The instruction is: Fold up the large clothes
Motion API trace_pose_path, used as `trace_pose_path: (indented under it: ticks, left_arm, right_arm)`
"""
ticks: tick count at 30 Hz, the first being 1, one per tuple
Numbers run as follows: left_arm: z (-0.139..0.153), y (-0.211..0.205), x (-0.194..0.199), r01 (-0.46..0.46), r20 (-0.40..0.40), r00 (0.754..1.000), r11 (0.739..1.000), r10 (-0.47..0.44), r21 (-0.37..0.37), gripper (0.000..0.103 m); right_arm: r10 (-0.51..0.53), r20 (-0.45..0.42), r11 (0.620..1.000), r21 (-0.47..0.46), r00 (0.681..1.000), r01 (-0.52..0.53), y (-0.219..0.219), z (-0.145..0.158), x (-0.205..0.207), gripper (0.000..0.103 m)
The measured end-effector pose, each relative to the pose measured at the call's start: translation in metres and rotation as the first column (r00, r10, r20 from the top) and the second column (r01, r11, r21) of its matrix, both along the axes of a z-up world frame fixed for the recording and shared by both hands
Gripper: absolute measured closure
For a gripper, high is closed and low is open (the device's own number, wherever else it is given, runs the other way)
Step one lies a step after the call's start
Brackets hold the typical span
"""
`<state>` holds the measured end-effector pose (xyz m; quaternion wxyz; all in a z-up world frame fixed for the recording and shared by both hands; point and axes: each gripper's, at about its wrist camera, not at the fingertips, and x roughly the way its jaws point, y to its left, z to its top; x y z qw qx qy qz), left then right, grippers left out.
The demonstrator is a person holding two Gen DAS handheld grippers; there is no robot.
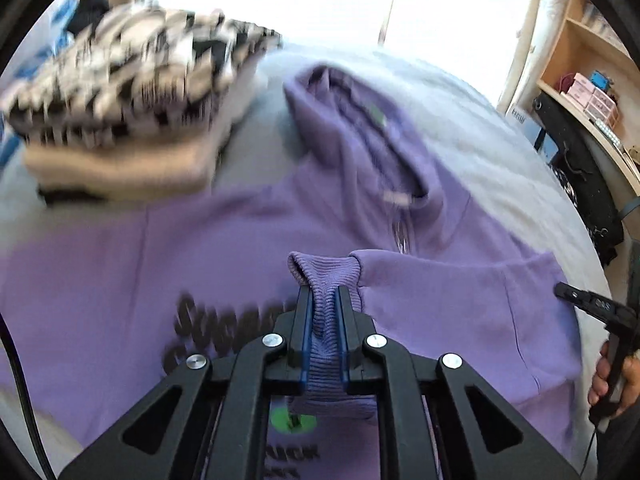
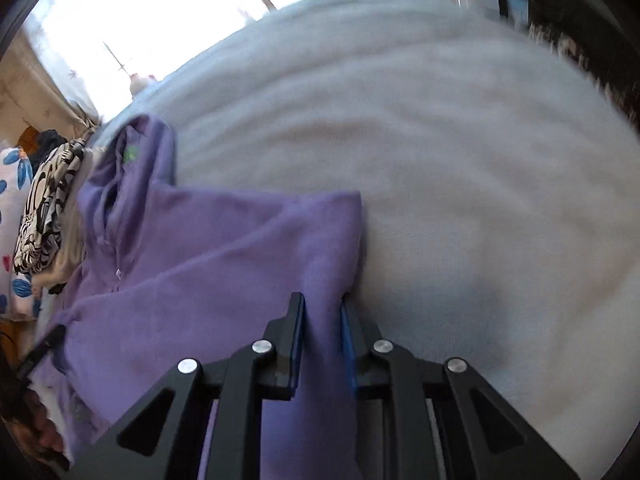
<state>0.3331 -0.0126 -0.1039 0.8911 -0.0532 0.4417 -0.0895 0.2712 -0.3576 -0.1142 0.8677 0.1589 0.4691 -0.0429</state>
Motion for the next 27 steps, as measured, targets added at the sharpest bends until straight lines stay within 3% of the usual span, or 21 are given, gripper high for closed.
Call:
trace_pose_path:
  ticks: [2,4,5,7,9,11,12,16,17,18,19,20,23,27]
  left_arm:
    - [-0.006,-0.002,0.011,-0.008,-0.017,1.0,1.0,0.008,0.023,0.094]
    - [-0.025,0.003,0.02,-0.011,-0.102,0.995,1.0,0.014,0.027,0.093]
    - [-0.034,0.01,0.021,-0.015,-0.152,0.988,0.999,0.019,0.028,0.09]
    - [-0.041,0.016,0.02,-0.032,-0.178,0.983,0.999,0.033,0.011,0.086]
    - [-0.035,0.026,0.012,-0.046,-0.186,0.982,0.998,0.038,-0.04,0.062]
    - [-0.031,0.033,0.003,-0.048,-0.185,0.982,0.996,0.034,-0.07,0.047]
    - [-0.03,0.035,-0.003,-0.049,-0.177,0.984,0.997,0.036,-0.067,0.047]
    - [-0.037,0.036,-0.016,-0.019,-0.201,0.98,0.999,0.01,-0.042,0.05]
    - [-0.039,0.033,-0.018,-0.022,-0.191,0.981,1.0,0.018,-0.021,0.057]
    - [-0.038,0.031,-0.02,-0.023,-0.183,0.983,1.0,0.021,-0.009,0.081]
    - [-0.039,0.027,-0.02,-0.01,-0.198,0.98,1.0,0.005,-0.023,0.091]
    - [-0.038,0.027,-0.022,-0.02,-0.204,0.979,1.0,0.015,-0.023,0.091]
    - [-0.032,0.027,-0.034,-0.016,-0.144,0.989,1.0,0.017,0.008,0.091]
    - [-0.042,0.024,-0.044,0.002,-0.162,0.987,0.995,0.015,0.101,0.091]
  right_arm:
    - [-0.006,-0.051,0.998,-0.057,0.999,0.003,0.005,-0.013,0.003,0.085]
    - [-0.002,-0.076,0.997,-0.072,0.997,-0.003,0.003,-0.019,0.004,0.078]
    - [-0.005,-0.077,0.999,-0.049,0.997,0.001,-0.001,-0.015,0.0,0.076]
    - [-0.003,-0.082,1.0,0.024,0.997,0.005,-0.008,-0.007,-0.01,0.069]
    - [0.022,-0.061,0.998,0.066,0.998,-0.018,-0.011,0.004,-0.027,0.065]
    - [0.058,-0.052,0.998,0.033,0.997,-0.056,-0.007,0.012,-0.051,0.055]
    - [0.074,-0.052,0.997,0.016,0.996,-0.074,-0.004,0.013,-0.062,0.052]
    - [0.135,-0.095,0.991,0.023,0.986,-0.134,0.01,0.001,-0.084,0.051]
    - [0.138,-0.107,0.99,0.011,0.985,-0.138,0.015,-0.005,-0.085,0.052]
    - [0.132,-0.122,0.991,-0.011,0.984,-0.134,0.019,-0.01,-0.085,0.052]
    - [0.127,-0.135,0.991,-0.022,0.983,-0.131,0.021,-0.014,-0.084,0.062]
    - [0.132,-0.135,0.991,-0.007,0.982,-0.134,0.023,-0.015,-0.084,0.073]
    - [0.086,-0.055,0.996,-0.024,0.995,-0.088,0.024,-0.002,-0.097,0.074]
    - [0.074,-0.107,0.994,-0.069,0.992,-0.081,0.027,-0.017,-0.099,0.072]
